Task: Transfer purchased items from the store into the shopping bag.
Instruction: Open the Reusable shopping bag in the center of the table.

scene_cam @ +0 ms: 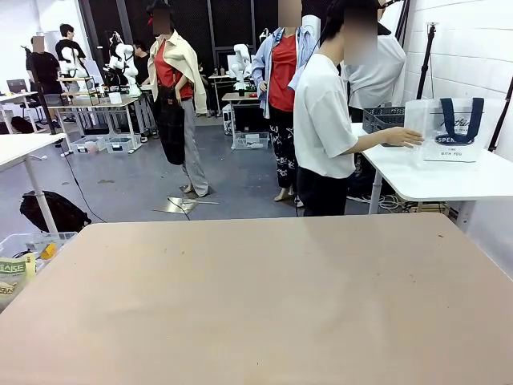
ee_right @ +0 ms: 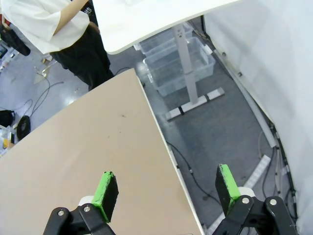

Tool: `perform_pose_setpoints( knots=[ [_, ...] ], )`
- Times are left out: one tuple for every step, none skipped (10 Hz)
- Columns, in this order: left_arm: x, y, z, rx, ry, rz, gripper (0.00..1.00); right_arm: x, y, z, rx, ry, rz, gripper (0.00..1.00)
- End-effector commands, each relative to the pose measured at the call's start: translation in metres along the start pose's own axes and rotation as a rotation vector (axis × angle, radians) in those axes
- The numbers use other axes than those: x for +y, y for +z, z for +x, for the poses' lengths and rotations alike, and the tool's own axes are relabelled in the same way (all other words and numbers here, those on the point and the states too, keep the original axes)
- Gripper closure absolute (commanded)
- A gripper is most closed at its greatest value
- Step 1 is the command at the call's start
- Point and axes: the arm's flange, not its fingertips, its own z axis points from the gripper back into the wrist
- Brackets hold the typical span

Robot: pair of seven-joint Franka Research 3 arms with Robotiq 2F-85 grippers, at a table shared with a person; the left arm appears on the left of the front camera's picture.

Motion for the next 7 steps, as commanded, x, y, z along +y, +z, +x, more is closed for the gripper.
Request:
perform_pose_setpoints(
  knots=[
    [0.0011,0.0008,-0.0001,0.0,0.016,0.005,0.0,-0.0008,0.0013,0.0,0.002,0.012,-0.005,0.0],
    [0.0011,0.0008,-0.0001,0.0,0.016,0.005,0.0,-0.0008,0.0013,0.0,0.002,0.012,-0.005,0.0],
    [0.0011,0.0008,-0.0001,0.0,0.016,0.005,0.0,-0.0008,0.0013,0.0,0.002,0.012,-0.005,0.0],
    [0.0011,0.0008,-0.0001,0.0,0.016,0.005,0.0,-0.0008,0.0013,0.0,0.002,0.012,-0.005,0.0],
    [0.0011,0.0008,-0.0001,0.0,0.016,0.005,0.0,-0.0008,0.0013,0.0,0.002,0.012,-0.005,0.0],
    [0.0011,0.0008,-0.0001,0.0,0.016,0.005,0.0,-0.0008,0.0013,0.0,0.002,0.012,-0.005,0.0],
    [0.0011,0.0008,-0.0001,0.0,0.016,0.005,0.0,-0.0008,0.0013,0.0,0.002,0.012,-0.005,0.0]
  ],
)
